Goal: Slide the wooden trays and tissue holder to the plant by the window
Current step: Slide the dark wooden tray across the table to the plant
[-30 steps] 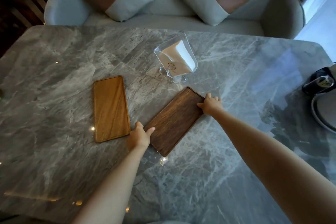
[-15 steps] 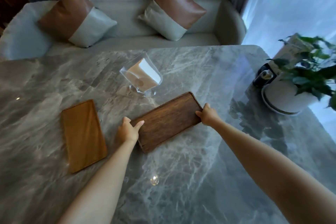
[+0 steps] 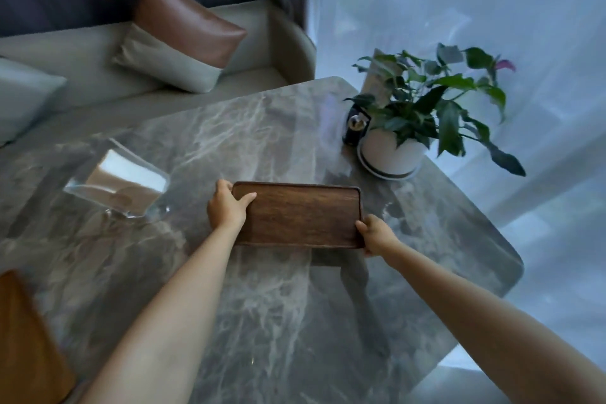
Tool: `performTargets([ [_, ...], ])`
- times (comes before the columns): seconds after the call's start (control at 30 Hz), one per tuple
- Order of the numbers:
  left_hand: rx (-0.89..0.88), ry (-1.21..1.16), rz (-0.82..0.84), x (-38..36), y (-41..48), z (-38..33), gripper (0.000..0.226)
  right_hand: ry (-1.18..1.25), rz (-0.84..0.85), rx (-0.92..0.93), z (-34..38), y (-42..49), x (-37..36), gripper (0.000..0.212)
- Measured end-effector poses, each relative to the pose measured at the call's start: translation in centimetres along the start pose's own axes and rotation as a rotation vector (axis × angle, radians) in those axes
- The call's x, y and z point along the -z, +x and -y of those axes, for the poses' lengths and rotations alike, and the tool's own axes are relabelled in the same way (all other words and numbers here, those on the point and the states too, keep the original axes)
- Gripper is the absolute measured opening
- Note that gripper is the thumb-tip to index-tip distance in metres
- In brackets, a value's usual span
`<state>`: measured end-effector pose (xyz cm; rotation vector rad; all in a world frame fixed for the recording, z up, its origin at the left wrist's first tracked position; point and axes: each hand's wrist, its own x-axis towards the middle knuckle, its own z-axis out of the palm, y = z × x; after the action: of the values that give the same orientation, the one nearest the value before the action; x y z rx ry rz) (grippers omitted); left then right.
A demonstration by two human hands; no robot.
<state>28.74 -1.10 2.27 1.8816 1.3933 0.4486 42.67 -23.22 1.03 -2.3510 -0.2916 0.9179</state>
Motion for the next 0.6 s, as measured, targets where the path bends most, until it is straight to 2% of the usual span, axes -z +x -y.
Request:
performTargets([
  [0.13,-0.080,0.042,0.146,-4.2,1.2,-3.6,0.049,0.242,0.021,-0.116,-2.9,0.2,2.3,0.016],
  [0.27,-0.136,0.113,0.275,-8.2,1.8,-6.0,0.053,0.308,-0.053,-0.157,-4.8,0.6,4.2,0.018],
  [0.33,-0.158,0.153,0.324,-10.1,2.0,-7.0,0.056,0.323,-0.070,-0.163,-5.4,0.9,4.8,0.012],
  [0.47,-0.219,0.294,0.363,-13.2,2.5,-8.9,0.065,0.359,-0.091,-0.176,-6.3,1.8,5.1,0.006],
  [0.6,-0.290,0.508,0.335,-15.2,3.0,-10.4,0.072,0.425,-0.058,-0.204,-6.6,3.2,5.0,0.013],
])
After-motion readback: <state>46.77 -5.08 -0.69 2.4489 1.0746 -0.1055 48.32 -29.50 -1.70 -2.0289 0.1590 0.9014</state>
